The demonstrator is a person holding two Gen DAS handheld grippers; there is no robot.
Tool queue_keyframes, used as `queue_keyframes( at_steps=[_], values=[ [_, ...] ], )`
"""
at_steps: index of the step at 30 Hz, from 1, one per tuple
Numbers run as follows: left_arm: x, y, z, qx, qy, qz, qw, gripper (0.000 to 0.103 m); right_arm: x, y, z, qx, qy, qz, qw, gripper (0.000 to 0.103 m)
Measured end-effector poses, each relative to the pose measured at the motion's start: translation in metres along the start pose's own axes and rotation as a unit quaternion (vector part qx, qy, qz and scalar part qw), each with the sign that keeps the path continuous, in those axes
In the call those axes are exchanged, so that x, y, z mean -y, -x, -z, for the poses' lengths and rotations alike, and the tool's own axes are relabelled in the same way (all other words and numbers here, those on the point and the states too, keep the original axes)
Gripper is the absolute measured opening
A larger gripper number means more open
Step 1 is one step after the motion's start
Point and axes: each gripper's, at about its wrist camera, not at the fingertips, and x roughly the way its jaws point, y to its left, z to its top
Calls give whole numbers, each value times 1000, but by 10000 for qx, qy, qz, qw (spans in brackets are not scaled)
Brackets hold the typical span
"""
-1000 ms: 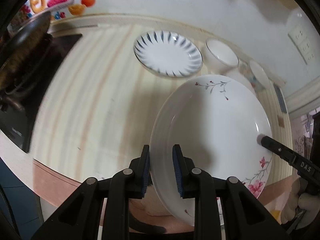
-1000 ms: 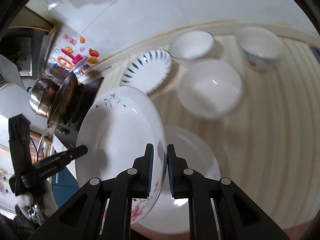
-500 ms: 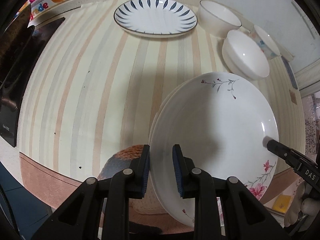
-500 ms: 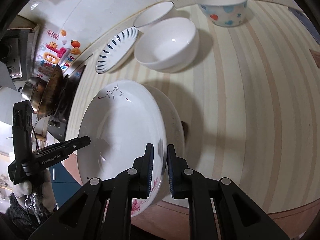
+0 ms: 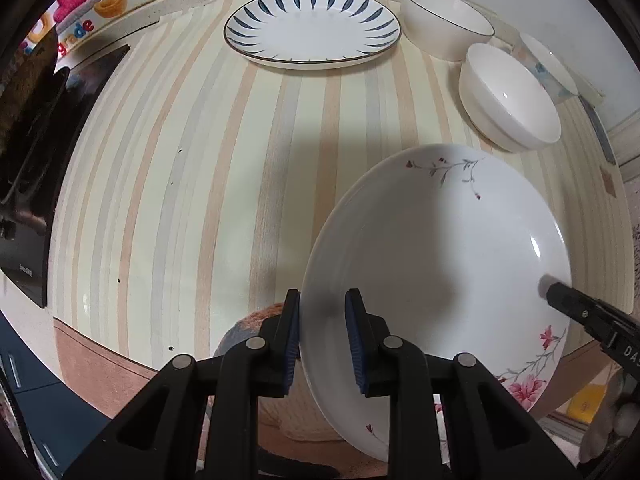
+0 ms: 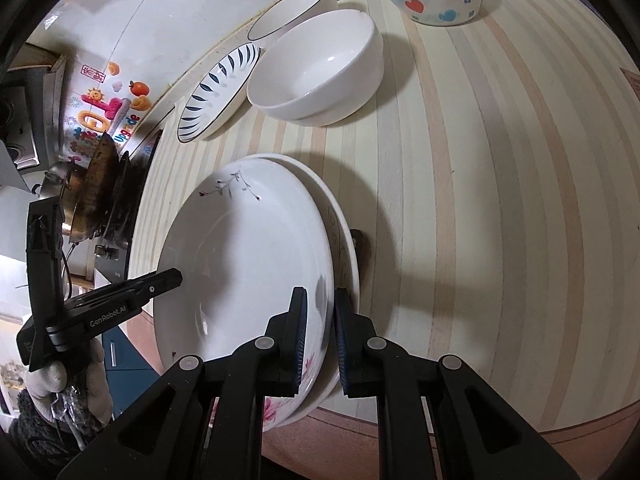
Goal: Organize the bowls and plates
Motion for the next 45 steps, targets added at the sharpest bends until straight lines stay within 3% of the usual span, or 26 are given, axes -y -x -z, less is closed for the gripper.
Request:
queue_keyframes(
  at_steps=[8,13,19,21,25,31,37,40,41,43,45],
  values=[
    [1,-5,-1,-152,-64,115,9998,20,2,7,-4,-245,-258,-4,9994,17],
    [-19,14,-1,-196,275,484,9983,21,10,19,1,-428,-827,96,9956,20],
    [-44,56,-38,108,513,731,9959,25,4,57,0,-32,-1500,-218,9884,21],
    [-54,62,-64,222,536,782,9953,30,-13,62,-19,92,-1464,-279,9888,23],
    [-84,49,-135,372,557,630,9958,31,-57,45,-79,286,-1218,-490,9909,44],
    [-119,-4,-225,130,378,491,9980,31,-110,-28,-178,341,-1036,-18,9940,44],
    [-132,-58,-266,-249,133,470,9985,31,-120,-95,-232,87,-1173,499,9918,44],
    [-133,-74,-271,-352,60,711,9968,30,-113,-113,-241,-33,-1154,818,9899,43],
    [-132,-76,-271,-297,12,795,9964,30,-112,-120,-243,-69,-1154,872,9895,36],
    [-129,-73,-269,-100,-93,844,9963,20,-113,-124,-242,-49,-976,1137,9887,25],
    [-125,-70,-265,30,-227,686,9974,20,-113,-127,-241,3,-822,1342,9875,17]
  ],
)
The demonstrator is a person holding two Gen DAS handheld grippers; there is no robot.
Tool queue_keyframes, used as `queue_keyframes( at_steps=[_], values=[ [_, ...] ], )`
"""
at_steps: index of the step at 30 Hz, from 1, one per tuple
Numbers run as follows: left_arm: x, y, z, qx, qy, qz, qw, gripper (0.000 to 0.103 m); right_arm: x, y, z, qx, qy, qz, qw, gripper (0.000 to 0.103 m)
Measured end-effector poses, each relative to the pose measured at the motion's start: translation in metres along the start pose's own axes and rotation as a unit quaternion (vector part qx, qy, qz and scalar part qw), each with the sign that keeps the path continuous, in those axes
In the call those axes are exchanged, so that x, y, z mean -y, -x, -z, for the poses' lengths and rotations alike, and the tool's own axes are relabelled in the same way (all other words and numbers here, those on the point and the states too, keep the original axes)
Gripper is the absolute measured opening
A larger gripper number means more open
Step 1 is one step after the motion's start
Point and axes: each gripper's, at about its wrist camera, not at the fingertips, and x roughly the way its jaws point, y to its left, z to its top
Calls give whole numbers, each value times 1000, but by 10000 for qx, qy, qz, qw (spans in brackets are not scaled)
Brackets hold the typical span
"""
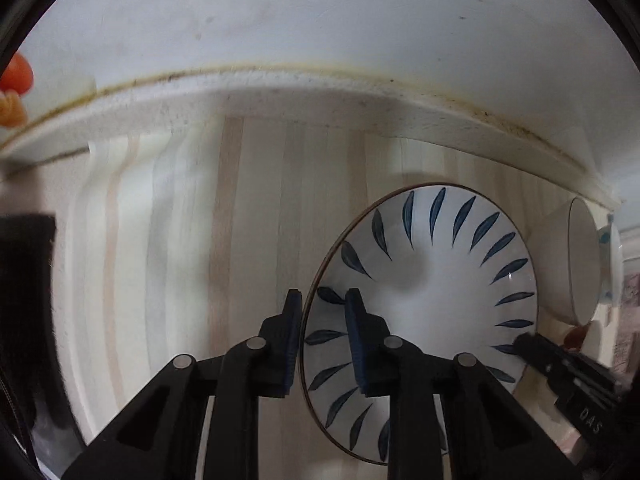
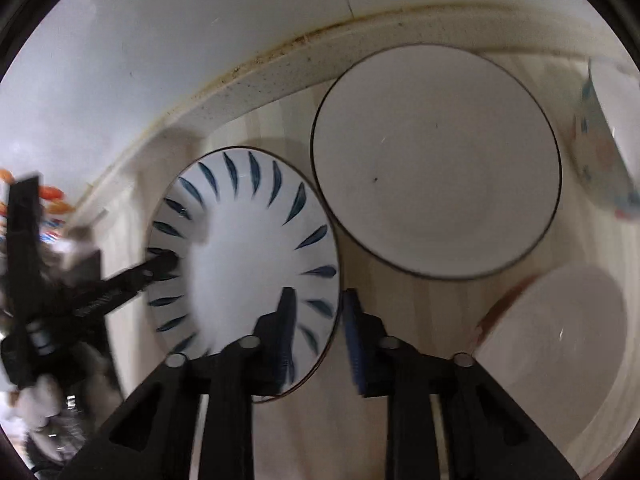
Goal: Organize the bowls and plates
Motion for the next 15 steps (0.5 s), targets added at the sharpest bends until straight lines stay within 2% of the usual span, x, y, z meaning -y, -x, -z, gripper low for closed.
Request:
queue_keyframes(
  at_steps=[1,4,9,15],
  values=[
    [1,1,2,12,-33,-23,10000,20,1,0,0,41,31,73,10000,11],
    [0,6,9,63,-13,-34,10000,18,1,1,2,113,110,82,9998,9],
    [5,32,23,306,-81,-102,9994,18,-3,11,6,204,235,32,9995,9],
    [0,76,49,524,47,-15,9986,18,0,47,18,409,425,-186,9981,9]
  ],
)
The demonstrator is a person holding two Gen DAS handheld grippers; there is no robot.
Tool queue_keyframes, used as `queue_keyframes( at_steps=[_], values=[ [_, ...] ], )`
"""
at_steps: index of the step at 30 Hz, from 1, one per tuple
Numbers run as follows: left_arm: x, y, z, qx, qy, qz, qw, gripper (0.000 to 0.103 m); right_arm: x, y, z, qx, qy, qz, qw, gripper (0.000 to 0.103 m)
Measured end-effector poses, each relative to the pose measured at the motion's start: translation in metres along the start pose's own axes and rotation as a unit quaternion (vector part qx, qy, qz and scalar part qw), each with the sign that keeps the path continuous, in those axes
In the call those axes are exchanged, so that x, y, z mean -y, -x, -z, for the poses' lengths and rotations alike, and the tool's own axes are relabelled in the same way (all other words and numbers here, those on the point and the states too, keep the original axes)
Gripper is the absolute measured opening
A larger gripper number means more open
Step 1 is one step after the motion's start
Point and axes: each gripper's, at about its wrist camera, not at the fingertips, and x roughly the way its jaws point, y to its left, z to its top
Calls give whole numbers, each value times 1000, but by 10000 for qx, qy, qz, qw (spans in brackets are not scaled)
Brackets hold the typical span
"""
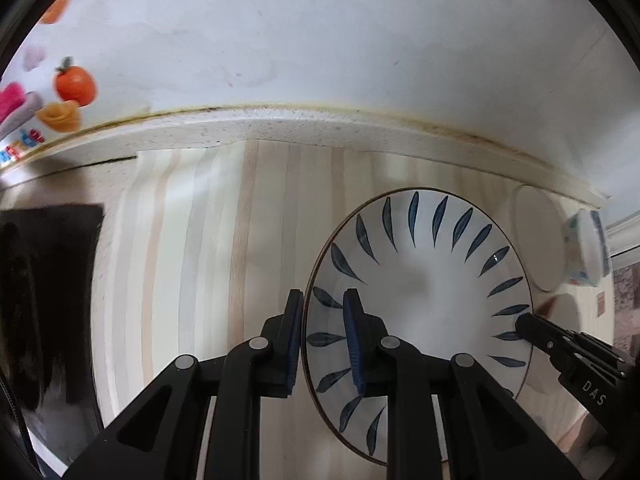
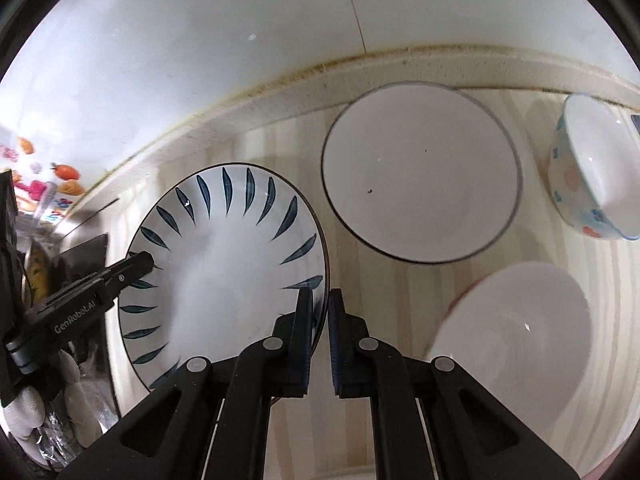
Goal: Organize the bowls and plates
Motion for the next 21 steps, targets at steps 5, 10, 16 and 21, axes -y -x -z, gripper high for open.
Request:
queue_keyframes(
  at_steps=[5,10,16,21],
  values=[
    [16,52,25,315,92,137,9994,18,7,42,18,131,176,-218,9995,9],
    [55,89,45,559,66,185,9982,18,23,85,50,258,309,-383,9985,9],
    [96,117,91,636,11,259,9976,18,60,130,93,337,337,-510,9976,9],
    [118,119,128,517,-8,321,9981,18,86,150,126,310,433,-485,9974,9]
  ],
)
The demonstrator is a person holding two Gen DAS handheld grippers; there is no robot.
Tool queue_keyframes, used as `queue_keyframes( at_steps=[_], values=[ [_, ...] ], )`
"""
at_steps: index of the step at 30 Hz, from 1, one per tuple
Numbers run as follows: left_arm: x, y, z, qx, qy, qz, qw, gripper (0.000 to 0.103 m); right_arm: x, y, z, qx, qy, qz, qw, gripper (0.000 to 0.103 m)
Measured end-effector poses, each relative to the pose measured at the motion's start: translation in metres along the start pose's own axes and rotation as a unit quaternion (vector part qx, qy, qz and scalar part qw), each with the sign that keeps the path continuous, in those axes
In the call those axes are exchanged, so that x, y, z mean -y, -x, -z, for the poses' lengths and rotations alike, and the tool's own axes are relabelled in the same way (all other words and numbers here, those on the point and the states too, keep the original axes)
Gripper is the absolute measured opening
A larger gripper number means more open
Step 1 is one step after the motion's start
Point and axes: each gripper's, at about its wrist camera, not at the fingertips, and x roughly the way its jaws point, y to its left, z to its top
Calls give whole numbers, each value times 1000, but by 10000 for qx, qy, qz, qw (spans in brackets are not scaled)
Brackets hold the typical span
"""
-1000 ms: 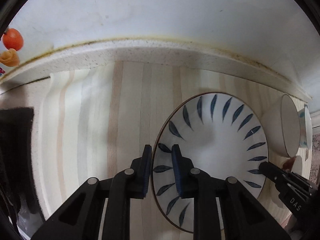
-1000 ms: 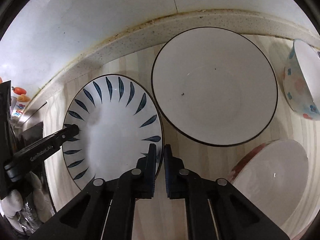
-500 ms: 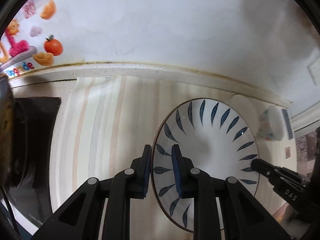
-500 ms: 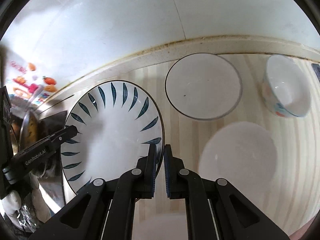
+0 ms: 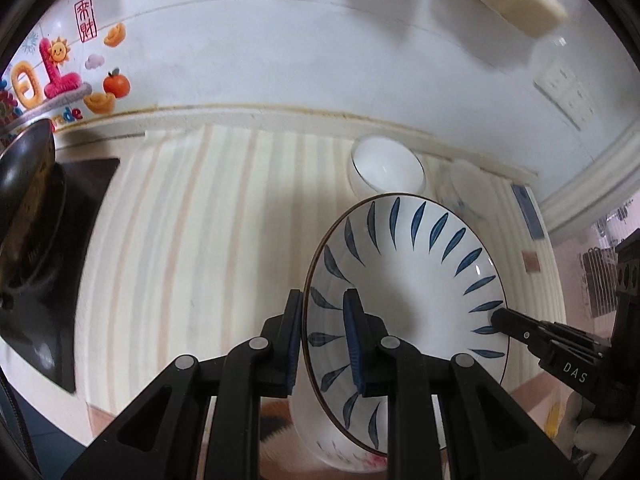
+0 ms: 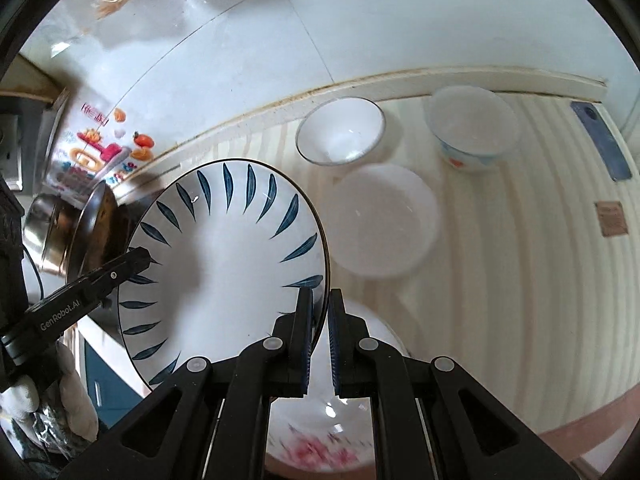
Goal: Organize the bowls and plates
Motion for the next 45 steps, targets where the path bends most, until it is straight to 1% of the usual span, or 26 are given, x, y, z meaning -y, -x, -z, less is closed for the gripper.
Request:
queue_keyframes(
  at_steps=[3,4,6,9,16,23,38,45],
  values=[
    [7,-7,24,-158,-11,-28,9999,18,12,1,21,-117,19,0,9999,9],
    [8,-12,32,-269,-6,-47,9996,18,16,0,27,-164,17,3,9999,9],
    [9,-23,47,-483,35,-37,9988,18,25,-7,41,-288,11,38,9996,9],
    [10,-41,66,-689,19,-116,9976,18,35,-21,60,-450,-47,47,9990,9],
    [7,-72,95,-1009,113,-244,9945,18,52,-51,84,-627,-105,85,9979,9],
    [8,-84,99,-1064,4,-361,9937,18,57,-59,91,-616,-96,109,9980,9],
    [9,-95,96,-1061,16,-481,9932,18,51,-68,90,-650,-117,130,9977,9],
    [11,-97,97,-1053,-1,-542,9930,18,53,-70,89,-700,-187,66,9973,9]
  ],
)
